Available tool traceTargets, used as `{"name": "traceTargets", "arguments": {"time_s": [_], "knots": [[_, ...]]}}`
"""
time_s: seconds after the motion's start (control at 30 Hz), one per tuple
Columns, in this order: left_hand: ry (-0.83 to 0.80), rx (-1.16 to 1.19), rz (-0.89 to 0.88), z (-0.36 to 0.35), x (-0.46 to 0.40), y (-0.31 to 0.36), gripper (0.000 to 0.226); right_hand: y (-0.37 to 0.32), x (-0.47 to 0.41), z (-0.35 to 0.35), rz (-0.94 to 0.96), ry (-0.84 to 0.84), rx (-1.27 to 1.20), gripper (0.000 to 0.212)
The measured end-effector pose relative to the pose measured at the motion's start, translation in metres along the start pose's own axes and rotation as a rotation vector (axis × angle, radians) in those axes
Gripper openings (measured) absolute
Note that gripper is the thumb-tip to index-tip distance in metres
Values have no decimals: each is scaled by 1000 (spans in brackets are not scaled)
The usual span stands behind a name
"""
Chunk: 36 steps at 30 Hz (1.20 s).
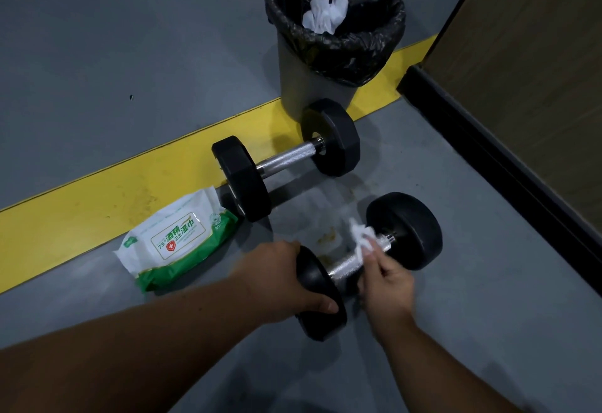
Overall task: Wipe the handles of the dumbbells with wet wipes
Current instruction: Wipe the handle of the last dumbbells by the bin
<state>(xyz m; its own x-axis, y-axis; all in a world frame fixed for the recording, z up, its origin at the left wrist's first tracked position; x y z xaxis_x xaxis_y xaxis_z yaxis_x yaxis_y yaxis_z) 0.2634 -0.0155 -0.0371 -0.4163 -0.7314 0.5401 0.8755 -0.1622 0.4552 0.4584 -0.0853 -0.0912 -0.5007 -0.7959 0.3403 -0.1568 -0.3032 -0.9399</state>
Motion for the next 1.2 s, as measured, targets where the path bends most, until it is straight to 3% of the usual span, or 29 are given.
{"name": "traceTargets", "arguments": {"time_s": [0.1,0.17,0.3,0.37,0.4,0.5,0.57,0.6,0.7,0.77,0.8,0.9,0.97,1.03,1.13,1.2], "knots": [[1,3,-5,0,0,0,84,5,25,-23,107,-308,260,34],[3,11,-4,-1,0,-1,87,-2,17,-19,101,-340,262,34],[2,25,-2,-3,2,-2,92,-6,-11,13,0,46,20,25],[15,9,-11,-3,3,-1,92,2,-5,12,-8,123,-19,27],[20,3,-13,-3,3,-1,91,4,3,5,10,73,-14,28],[23,-1,-22,-3,4,1,85,5,27,-20,84,-283,208,37],[27,-3,-22,-4,5,1,83,-2,18,-18,106,-364,280,36],[31,-3,-22,-4,5,1,83,-7,9,-13,94,-324,225,32],[30,-19,-14,-6,7,3,84,-8,-17,20,26,53,22,23],[31,-28,-15,-7,7,4,83,-1,-13,21,0,153,8,25],[32,-35,-16,-7,8,5,83,4,-6,15,3,109,21,27],[25,-39,-11,-7,8,5,80,10,23,-13,77,-244,215,35],[18,-48,-6,-7,10,6,79,1,26,-15,116,-350,297,37],[17,-65,4,-6,11,7,81,-8,12,-4,100,-265,242,33],[-5,-109,26,-6,13,9,82,-7,-8,18,1,48,45,25],[9,-138,34,-5,15,12,82,-1,-3,13,-17,73,-19,25]]}}
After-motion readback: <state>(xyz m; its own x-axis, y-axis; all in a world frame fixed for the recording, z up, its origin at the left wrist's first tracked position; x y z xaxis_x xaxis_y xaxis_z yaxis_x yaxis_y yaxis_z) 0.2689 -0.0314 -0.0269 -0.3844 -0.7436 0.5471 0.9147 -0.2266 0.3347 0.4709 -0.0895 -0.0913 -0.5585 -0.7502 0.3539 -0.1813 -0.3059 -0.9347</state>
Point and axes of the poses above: each hand's wrist, its own x-axis away from the middle knuckle, its own z-axis out of the back of the hand, y = z × x, the point moved 6 cm from there along -x, towards the middle knuckle, and after that the axes turned 3 degrees about -x, right-handed, at the moved point
